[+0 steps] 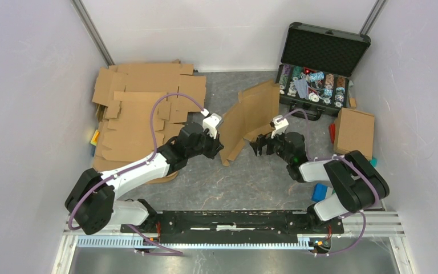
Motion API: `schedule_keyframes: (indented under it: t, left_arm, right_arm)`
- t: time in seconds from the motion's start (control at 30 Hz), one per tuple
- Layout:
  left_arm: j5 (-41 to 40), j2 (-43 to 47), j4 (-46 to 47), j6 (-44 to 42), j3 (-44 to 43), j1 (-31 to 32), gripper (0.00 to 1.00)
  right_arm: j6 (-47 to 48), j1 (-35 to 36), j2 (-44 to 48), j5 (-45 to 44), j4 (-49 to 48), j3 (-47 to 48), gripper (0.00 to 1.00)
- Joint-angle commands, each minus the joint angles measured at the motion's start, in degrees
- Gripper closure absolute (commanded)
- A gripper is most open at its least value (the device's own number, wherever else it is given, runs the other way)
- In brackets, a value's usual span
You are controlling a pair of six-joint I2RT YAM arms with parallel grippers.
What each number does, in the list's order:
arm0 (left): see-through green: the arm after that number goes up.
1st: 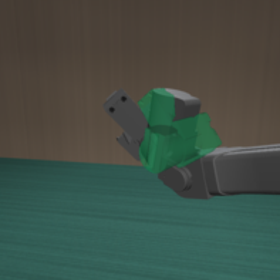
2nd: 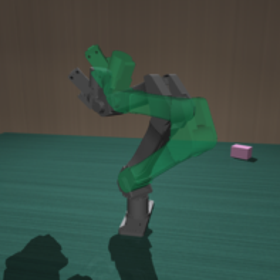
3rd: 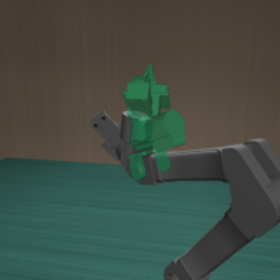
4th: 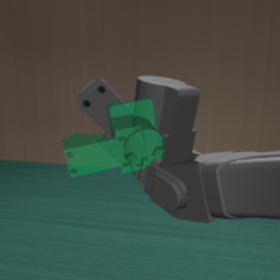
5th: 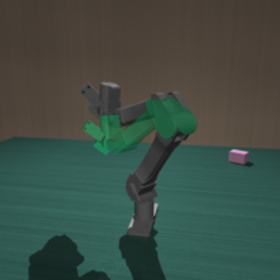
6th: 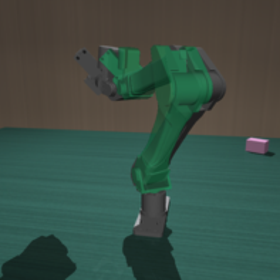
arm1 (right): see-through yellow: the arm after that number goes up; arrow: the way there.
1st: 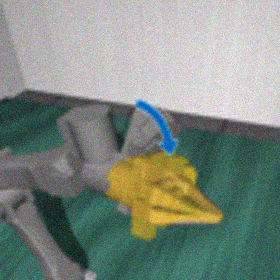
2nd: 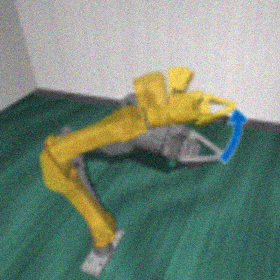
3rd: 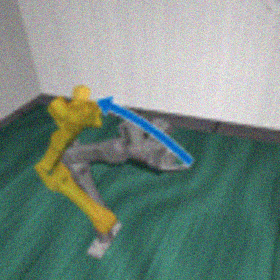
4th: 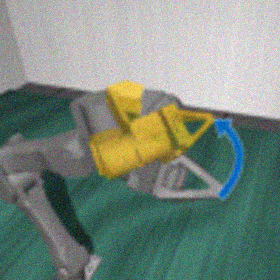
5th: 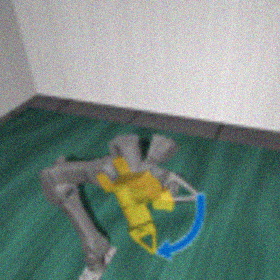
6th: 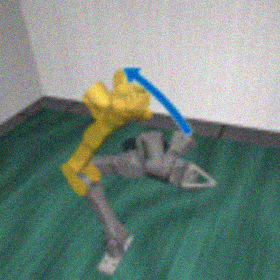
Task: Fold the paper box
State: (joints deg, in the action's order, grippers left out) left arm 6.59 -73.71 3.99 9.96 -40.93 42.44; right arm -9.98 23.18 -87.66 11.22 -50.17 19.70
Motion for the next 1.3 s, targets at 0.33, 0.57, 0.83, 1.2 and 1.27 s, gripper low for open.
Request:
schedule_keyframes:
  t: [0.33, 0.57, 0.83, 1.2, 1.27]
  left_arm:
    - [-0.6, 1.7, -1.0, -1.3, -1.5, -0.3, 0.98]
    - [-1.5, 1.5, -1.3, -1.7, -1.7, -0.3, 0.98]
    - [-3.5, -0.3, -1.7, -2.8, -2.1, -0.3, 0.98]
    - [-5.3, 3.5, 1.5, -1.4, 0.9, -0.5, 0.81]
    - [-5.0, 4.5, 3.5, -0.8, 2.3, -0.7, 0.69]
  right_arm:
    - [-2.2, -15.5, 0.6, -0.1, -5.2, 7.0, 0.02]
    - [-11.1, -26.2, -13.8, 23.6, -19.2, 18.2, 0.02]
    - [-15.0, -25.5, -20.1, 32.2, -29.5, 20.7, 0.08]
    - [-13.9, -23.6, -12.9, 26.8, -35.3, 8.8, 0.73]
    - [-12.0, -23.5, -10.1, 24.8, -34.2, 5.8, 0.76]
